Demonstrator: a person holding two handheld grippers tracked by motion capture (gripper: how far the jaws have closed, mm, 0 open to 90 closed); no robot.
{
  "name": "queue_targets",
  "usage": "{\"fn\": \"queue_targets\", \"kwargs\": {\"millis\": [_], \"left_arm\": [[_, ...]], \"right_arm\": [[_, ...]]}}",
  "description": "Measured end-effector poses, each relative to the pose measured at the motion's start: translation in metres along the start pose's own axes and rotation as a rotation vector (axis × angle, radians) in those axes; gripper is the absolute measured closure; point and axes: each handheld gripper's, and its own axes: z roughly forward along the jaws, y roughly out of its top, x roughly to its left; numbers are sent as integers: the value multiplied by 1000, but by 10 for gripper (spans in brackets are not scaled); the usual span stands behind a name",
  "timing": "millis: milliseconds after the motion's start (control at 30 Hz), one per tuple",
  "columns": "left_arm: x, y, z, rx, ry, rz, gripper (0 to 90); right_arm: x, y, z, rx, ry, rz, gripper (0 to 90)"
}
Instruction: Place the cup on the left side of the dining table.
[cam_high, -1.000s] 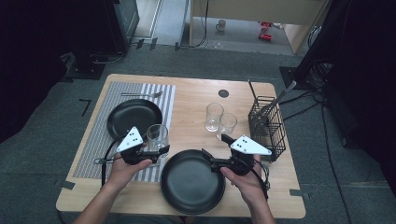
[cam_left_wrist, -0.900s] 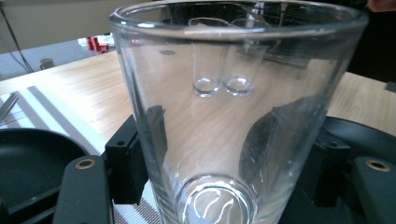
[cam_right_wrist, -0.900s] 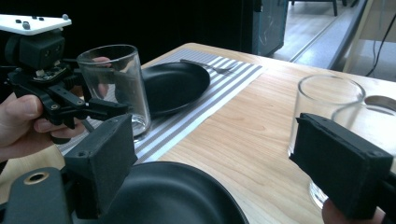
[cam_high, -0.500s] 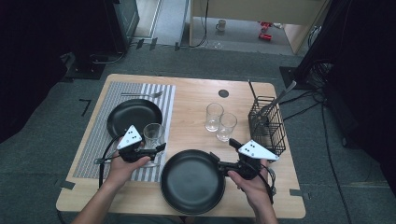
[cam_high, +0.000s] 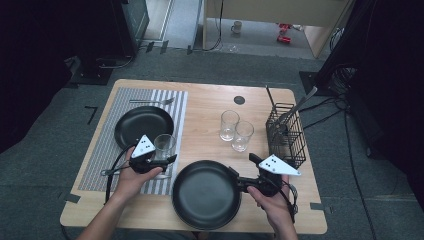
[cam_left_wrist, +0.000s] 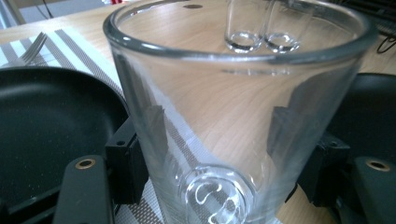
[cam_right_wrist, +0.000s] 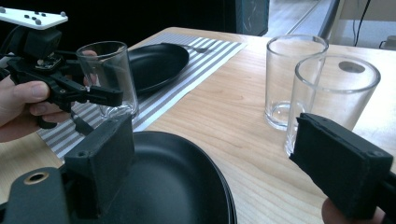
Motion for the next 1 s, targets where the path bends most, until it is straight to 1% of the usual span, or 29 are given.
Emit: {"fn": "queue_targets", "kwargs": {"millis": [167,267,333,633,700,933,1000], "left_arm": [[2,-4,3,22,16,-1,310],[2,-7,5,39,33,9,310],[3,-7,5,40,31,6,310],[2,-7,5,64,82,43,308],[3,-8,5,67,86,37,307],[3,-8,5,69,103,43,305],[3,-8,5,73,113,44,305]], "right_arm": [[-1,-6,1,15,-10,-4,130],[-2,-8,0,14,-13,-3,130],[-3,-8,-1,14,-15,3,131],[-6,-17,-2,29,-34,8,130],[-7,-19,-2,34,-36,11,130],[-10,-26,-4,44,-46,26,130],[-11,-29,-5,49,-51,31,130]]}}
